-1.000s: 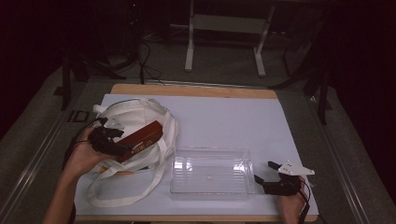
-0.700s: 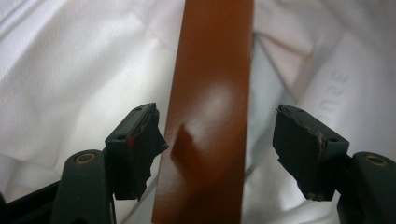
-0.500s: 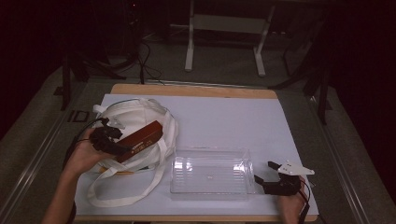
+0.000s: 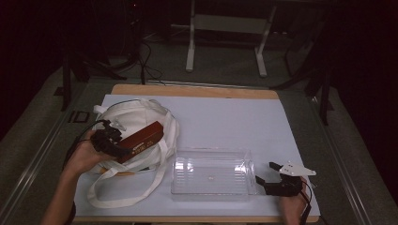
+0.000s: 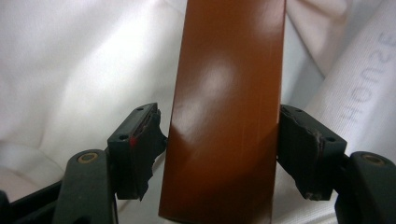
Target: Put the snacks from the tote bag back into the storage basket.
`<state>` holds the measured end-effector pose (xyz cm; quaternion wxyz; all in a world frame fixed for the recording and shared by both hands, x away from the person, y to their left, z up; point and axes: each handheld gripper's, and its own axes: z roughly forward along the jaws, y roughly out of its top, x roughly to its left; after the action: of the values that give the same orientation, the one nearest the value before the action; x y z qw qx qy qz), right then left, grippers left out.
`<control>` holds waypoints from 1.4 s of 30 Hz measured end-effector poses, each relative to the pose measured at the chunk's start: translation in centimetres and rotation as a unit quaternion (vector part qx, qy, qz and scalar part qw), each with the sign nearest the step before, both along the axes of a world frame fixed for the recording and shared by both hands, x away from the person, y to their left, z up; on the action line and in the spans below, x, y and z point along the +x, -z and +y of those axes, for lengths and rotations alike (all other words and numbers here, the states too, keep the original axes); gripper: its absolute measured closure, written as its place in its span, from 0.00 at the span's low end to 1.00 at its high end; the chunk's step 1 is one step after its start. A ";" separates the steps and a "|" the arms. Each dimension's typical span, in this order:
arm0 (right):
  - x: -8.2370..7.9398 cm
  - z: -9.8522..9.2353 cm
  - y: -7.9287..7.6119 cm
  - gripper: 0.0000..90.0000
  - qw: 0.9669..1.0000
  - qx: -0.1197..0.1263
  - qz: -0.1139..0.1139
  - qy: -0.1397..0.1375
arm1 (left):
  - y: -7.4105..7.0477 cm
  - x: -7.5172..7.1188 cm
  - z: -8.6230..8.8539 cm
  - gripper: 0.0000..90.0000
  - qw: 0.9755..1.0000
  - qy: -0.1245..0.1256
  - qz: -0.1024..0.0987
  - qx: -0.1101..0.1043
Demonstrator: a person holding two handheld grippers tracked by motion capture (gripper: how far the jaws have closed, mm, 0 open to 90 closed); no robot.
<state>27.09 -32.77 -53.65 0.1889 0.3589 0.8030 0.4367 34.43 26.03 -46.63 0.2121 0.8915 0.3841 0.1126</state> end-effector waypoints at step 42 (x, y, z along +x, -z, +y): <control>0.0 0.0 0.0 0.17 1.000 -0.002 0.001 -0.001 | 2.1 1.4 -1.0 0.48 0.990 0.029 0.131 0.050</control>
<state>27.12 -32.74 -53.66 0.1883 0.3580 0.8043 0.4354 35.81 25.06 -48.69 0.1182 0.9190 0.3761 0.0073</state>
